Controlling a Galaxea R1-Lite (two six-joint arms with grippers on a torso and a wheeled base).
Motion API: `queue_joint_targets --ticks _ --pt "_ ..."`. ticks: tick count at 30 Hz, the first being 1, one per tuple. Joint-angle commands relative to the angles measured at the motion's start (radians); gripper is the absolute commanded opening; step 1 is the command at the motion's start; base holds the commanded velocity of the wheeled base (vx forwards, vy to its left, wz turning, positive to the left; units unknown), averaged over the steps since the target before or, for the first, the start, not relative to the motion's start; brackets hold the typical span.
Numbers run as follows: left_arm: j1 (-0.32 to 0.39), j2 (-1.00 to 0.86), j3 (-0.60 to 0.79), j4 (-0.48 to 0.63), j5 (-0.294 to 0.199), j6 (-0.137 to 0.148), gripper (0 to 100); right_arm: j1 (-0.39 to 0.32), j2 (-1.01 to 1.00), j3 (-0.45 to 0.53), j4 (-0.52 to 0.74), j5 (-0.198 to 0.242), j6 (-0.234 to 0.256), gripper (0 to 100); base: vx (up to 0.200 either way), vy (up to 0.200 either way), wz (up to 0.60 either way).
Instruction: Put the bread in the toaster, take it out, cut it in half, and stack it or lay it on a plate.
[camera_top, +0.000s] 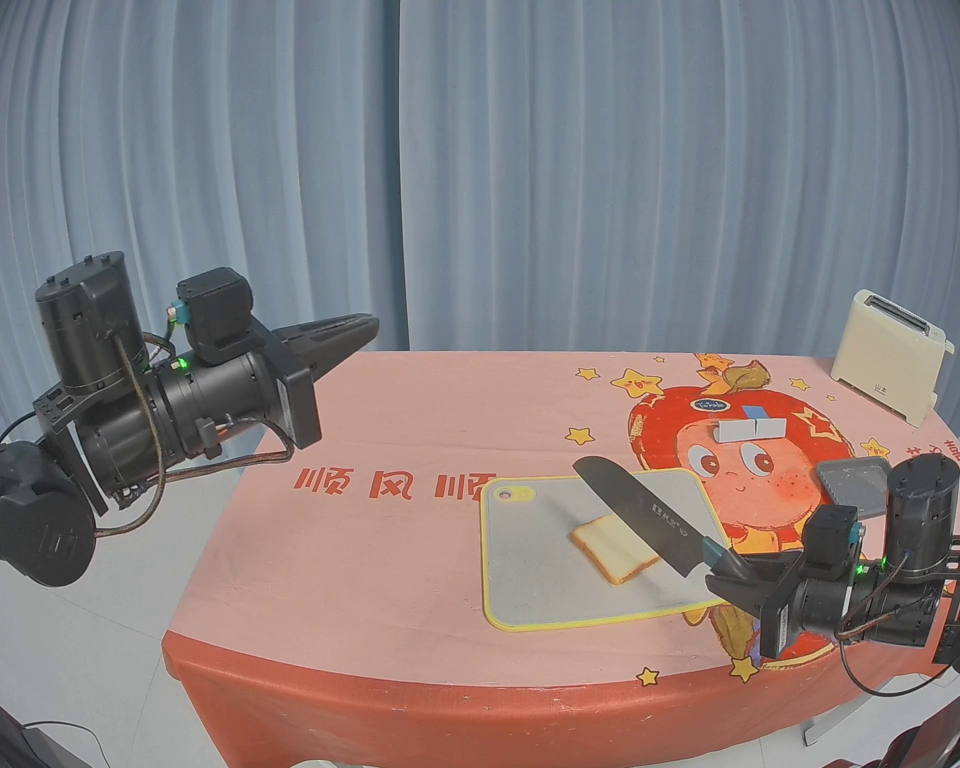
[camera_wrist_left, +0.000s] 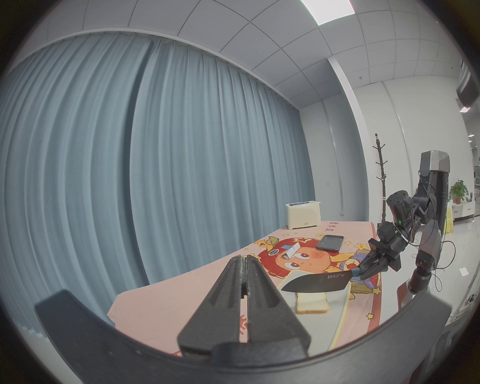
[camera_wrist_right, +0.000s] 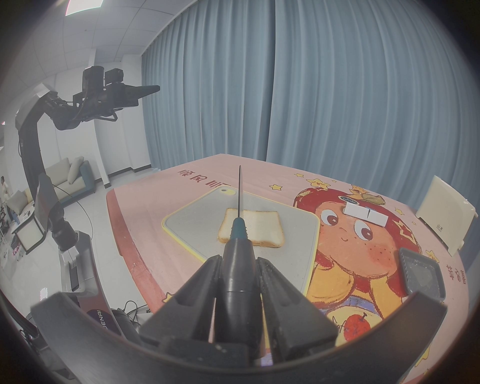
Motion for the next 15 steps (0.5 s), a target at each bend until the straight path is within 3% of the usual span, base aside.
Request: queue_joint_targets --ticks 1,7,15 --pt "-0.048 0.038 -0.034 0.000 0.000 0.010 0 -0.001 0.003 0.000 0.000 0.000 0.000 0 0.000 0.000 0.00" --pt "-0.104 0.112 -0.133 0.001 0.006 0.010 0 -0.001 0.003 0.000 0.000 0.001 0.000 0 0.000 0.000 0.00" --pt "-0.107 0.172 -0.162 -0.005 0.028 0.005 0 -0.001 0.002 0.000 0.000 0.001 0.000 0 0.000 0.000 0.00"
